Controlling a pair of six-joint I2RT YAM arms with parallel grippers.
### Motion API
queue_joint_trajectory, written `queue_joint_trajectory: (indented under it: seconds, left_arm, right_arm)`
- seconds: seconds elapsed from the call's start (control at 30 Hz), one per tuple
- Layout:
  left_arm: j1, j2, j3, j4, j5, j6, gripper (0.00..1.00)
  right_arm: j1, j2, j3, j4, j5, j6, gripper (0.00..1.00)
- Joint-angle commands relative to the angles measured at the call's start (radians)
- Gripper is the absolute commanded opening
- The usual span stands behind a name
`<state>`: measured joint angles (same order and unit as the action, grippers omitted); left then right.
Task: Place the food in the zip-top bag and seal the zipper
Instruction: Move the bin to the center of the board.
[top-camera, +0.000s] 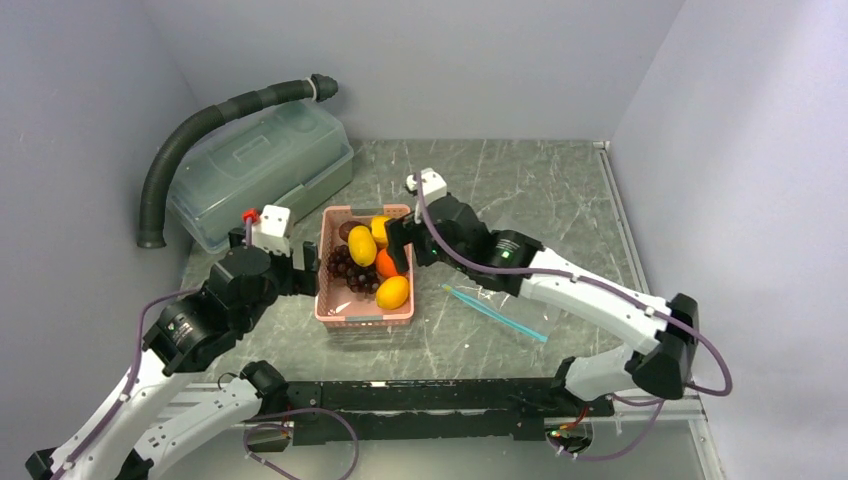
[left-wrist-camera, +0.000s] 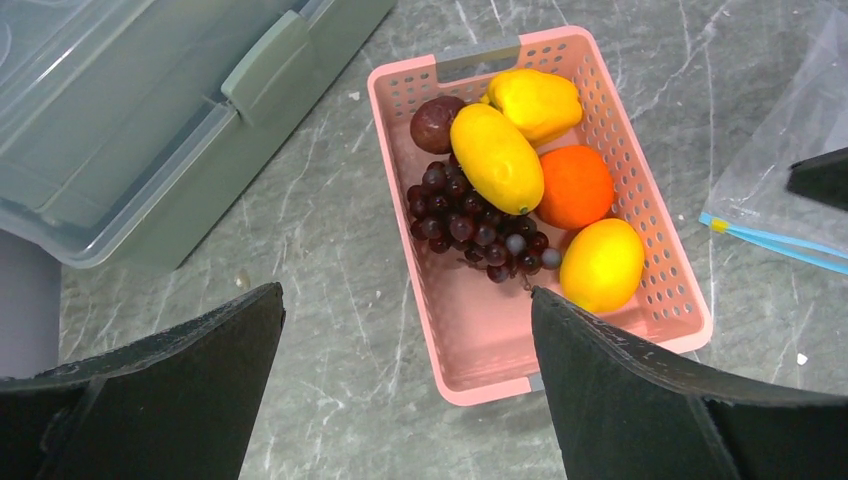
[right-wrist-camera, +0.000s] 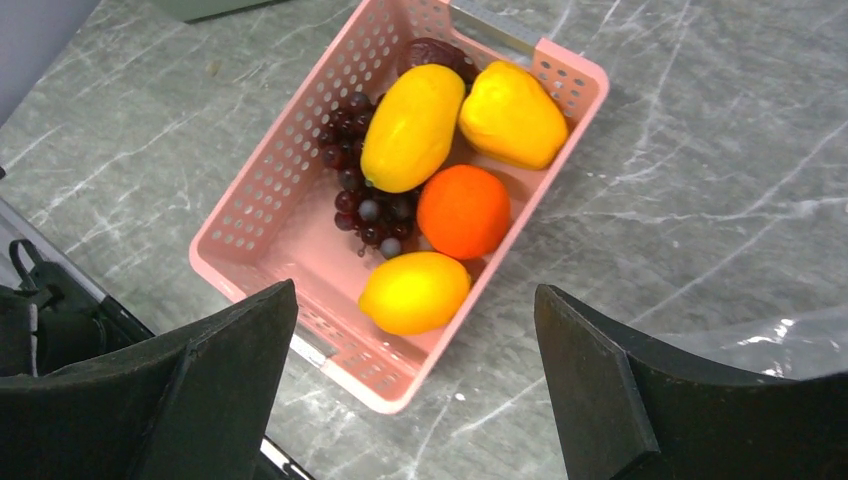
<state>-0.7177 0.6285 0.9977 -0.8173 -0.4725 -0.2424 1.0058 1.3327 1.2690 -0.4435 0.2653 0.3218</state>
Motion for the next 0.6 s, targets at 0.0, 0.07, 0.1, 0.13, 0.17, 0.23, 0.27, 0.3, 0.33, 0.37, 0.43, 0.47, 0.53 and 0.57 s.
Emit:
queue_joint_trajectory:
  seconds: [0.0,0.07,0.1,0.13,0.17,0.23,0.27,0.3,0.33,0.37,0.43,0.47,0.53,0.57]
  left_arm:
    - [-0.002,0.013,0.013,-0.009,-0.06,-0.039,0.99]
    - [-0.002,0.016,0.018,-0.026,-0.109,-0.057,0.99]
    - [0.0,0.016,0.021,-0.039,-0.159,-0.071,0.99]
    - [0.001,0.016,0.024,-0.057,-0.195,-0.087,0.99]
    - [0.0,0.012,0.029,-0.068,-0.216,-0.098,0.99]
    - [0.0,0.0,0.032,-0.08,-0.241,-0.111,0.99]
    - [0.0,-0.009,0.031,-0.078,-0.247,-0.112,0.99]
    - [0.0,-0.019,0.028,-0.075,-0.249,-0.11,0.99]
    - [0.0,-0.028,0.026,-0.07,-0.249,-0.108,0.99]
    - [0.0,-0.035,0.024,-0.065,-0.246,-0.106,0.99]
    - [0.001,-0.049,0.02,-0.061,-0.244,-0.102,0.99]
    - [0.001,-0.051,0.02,-0.058,-0.245,-0.099,0.99]
    - [0.002,-0.052,0.02,-0.058,-0.248,-0.101,0.99]
    - [0.001,-0.049,0.021,-0.06,-0.246,-0.102,0.99]
  right_arm:
    - [0.031,0.081,0.104,0.009,0.035,0.059,0.9]
    - [0.04,0.126,0.138,0.001,0.036,0.087,0.88]
    - [0.043,0.149,0.154,-0.002,0.038,0.097,0.87]
    - [0.048,0.169,0.17,-0.006,0.042,0.106,0.87]
    - [0.051,0.189,0.184,-0.012,0.05,0.116,0.87]
    - [0.055,0.224,0.211,-0.024,0.07,0.135,0.87]
    - [0.057,0.241,0.22,-0.03,0.083,0.146,0.86]
    - [0.056,0.256,0.229,-0.035,0.094,0.154,0.86]
    - [0.057,0.268,0.234,-0.038,0.107,0.163,0.86]
    - [0.057,0.28,0.239,-0.043,0.121,0.175,0.86]
    - [0.057,0.305,0.25,-0.055,0.157,0.191,0.85]
    - [0.057,0.318,0.257,-0.063,0.17,0.199,0.85]
    - [0.056,0.343,0.267,-0.077,0.193,0.216,0.84]
    - [0.055,0.355,0.273,-0.092,0.208,0.225,0.82]
